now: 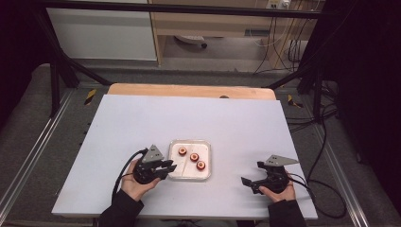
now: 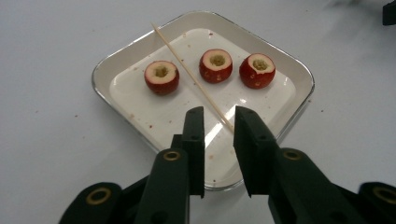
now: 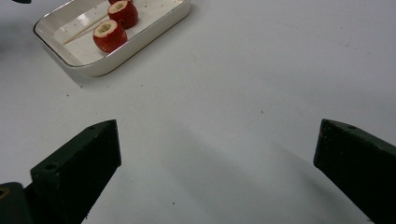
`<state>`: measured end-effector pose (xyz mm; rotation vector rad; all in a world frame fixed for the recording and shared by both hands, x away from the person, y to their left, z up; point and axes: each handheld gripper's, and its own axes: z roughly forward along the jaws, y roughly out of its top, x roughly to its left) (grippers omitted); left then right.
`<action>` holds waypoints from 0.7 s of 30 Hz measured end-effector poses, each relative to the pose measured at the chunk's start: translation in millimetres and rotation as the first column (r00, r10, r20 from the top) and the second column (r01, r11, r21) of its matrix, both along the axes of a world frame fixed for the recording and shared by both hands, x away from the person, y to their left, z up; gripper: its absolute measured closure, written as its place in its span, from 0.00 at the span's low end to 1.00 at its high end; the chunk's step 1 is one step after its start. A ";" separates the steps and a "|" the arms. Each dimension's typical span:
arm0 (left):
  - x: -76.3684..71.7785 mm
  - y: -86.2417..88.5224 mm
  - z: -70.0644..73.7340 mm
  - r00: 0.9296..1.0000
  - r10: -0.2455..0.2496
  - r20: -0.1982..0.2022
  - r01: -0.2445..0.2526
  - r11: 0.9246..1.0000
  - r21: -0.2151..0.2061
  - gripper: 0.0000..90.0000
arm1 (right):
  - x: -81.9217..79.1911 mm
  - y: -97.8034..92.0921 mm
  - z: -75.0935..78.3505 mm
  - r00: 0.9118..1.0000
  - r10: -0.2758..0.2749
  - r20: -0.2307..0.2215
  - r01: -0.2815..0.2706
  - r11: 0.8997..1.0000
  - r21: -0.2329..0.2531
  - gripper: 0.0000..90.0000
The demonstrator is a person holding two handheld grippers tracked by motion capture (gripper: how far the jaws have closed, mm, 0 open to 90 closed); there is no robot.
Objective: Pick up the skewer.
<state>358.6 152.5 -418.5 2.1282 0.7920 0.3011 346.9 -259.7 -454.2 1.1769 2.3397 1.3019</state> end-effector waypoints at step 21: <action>6.6 -40.7 -26.0 0.998 -0.040 -0.054 0.043 0.997 0.057 1.00 | 0.1 0.8 -0.9 1.000 0.003 -0.002 -0.004 1.000 -0.004 0.01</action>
